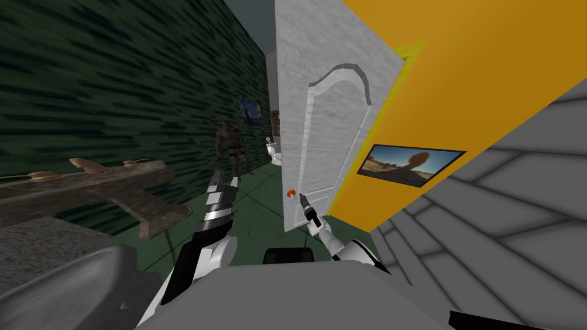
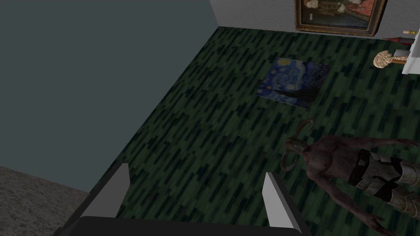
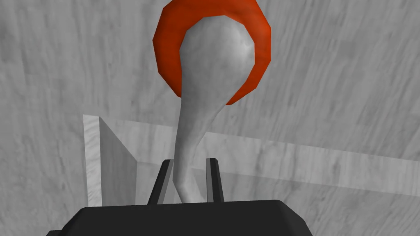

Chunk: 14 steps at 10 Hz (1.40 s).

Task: Push the door open

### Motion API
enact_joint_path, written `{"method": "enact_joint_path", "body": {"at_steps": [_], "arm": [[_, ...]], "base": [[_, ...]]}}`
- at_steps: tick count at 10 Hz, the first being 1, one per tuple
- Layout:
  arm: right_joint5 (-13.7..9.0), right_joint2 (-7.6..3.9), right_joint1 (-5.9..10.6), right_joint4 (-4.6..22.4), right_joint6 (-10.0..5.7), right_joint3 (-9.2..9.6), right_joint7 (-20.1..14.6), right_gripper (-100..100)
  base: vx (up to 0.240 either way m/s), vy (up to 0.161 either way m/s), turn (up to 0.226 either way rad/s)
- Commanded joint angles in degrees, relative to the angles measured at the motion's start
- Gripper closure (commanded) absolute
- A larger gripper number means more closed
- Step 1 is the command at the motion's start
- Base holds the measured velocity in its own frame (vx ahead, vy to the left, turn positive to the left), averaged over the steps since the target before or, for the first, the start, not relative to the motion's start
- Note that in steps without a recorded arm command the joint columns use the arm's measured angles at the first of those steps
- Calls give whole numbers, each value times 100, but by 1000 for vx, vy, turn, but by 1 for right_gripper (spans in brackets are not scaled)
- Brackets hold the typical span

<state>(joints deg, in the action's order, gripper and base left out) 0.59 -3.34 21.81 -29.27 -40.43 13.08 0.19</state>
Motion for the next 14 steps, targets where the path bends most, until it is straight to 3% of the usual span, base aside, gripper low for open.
{"method": "enact_joint_path", "body": {"at_steps": [1, 9, 14], "arm": [[-89, -32, -39, -130, 64, 9, 57, 100], [-310, 163, -150, -343, 165, 179, 240, 100], [-443, 390, -218, -471, 226, 281, 350, 100]], "base": [[-103, -157, 188], [-138, -134, 159], [-135, -125, 129]]}}
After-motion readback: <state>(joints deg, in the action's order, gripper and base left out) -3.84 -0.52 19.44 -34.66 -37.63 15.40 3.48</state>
